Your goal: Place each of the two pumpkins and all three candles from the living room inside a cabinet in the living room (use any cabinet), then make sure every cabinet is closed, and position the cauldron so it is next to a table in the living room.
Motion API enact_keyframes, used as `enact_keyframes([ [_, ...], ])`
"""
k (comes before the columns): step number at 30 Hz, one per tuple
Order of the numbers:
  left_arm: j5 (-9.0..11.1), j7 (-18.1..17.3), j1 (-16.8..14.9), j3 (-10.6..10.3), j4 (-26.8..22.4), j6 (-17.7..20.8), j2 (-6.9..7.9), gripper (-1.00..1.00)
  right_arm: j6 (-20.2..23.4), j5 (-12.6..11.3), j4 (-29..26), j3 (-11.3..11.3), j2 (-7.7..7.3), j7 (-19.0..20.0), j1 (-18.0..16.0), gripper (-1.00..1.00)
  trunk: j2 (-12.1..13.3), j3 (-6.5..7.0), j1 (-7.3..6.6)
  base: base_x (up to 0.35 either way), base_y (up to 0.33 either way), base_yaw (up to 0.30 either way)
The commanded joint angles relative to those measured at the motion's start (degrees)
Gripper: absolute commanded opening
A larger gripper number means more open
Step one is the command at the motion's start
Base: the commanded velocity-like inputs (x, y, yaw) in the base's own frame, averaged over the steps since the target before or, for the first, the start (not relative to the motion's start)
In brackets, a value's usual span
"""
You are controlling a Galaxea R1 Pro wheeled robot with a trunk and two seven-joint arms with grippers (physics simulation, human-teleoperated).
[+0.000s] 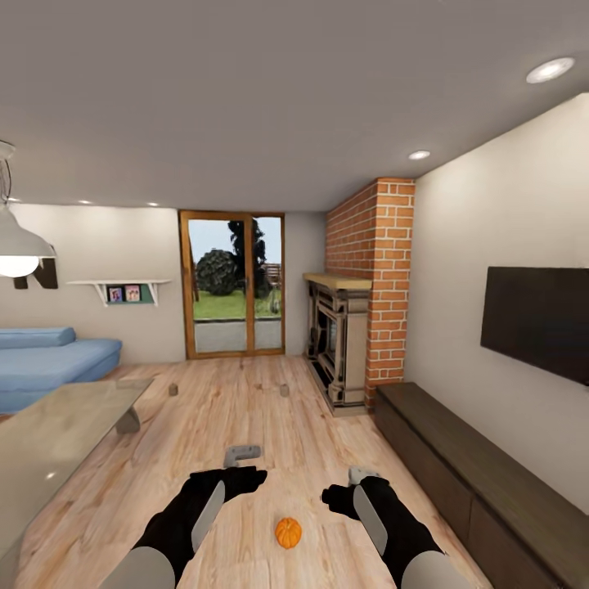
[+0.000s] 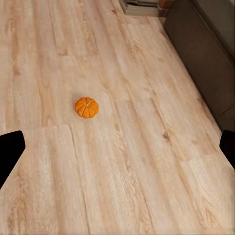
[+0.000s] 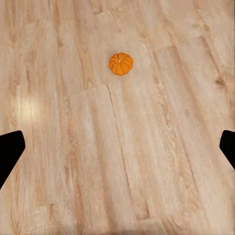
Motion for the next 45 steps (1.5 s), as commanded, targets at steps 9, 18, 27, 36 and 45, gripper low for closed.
enact_keyframes([
  [9, 0.5, 0.1, 0.0, -0.1, -0.1, 0.4, 0.03, 1.00, 0.2, -0.6, -0.1, 0.2, 0.00, -0.5, 0.0, 1.00, 3.6, 2.16, -1.96, 0.000, 0.000, -0.207],
  [18, 0.5, 0.1, 0.0, -0.1, -0.1, 0.4, 0.03, 1.00, 0.2, -0.6, -0.1, 0.4, 0.00, -0.5, 0.0, 1.00, 7.2, 3.79, -3.94, 0.000, 0.000, -0.052],
  [27, 0.5, 0.0, 0.0, -0.1, -0.1, 0.4, 0.03, 1.00, 0.2, -2.0, -0.1, 0.2, 0.00, -0.5, 0.0, 1.00, 9.6, 4.19, -5.26, 0.000, 0.000, -0.006],
  [36, 0.5, -0.1, 0.0, -0.1, -0.1, 0.5, 0.03, 1.00, 0.5, -4.8, -0.1, -0.1, 0.00, -0.5, 0.0, 1.00, 9.6, 3.35, -5.26, -0.057, 0.000, 0.000],
  [45, 0.5, -0.1, 0.0, -0.1, -0.1, 0.5, 0.03, 1.00, 0.6, -5.2, 0.0, -0.3, 0.00, -0.5, 0.0, 1.00, 9.6, 2.50, -5.26, -0.268, 0.000, 0.000],
])
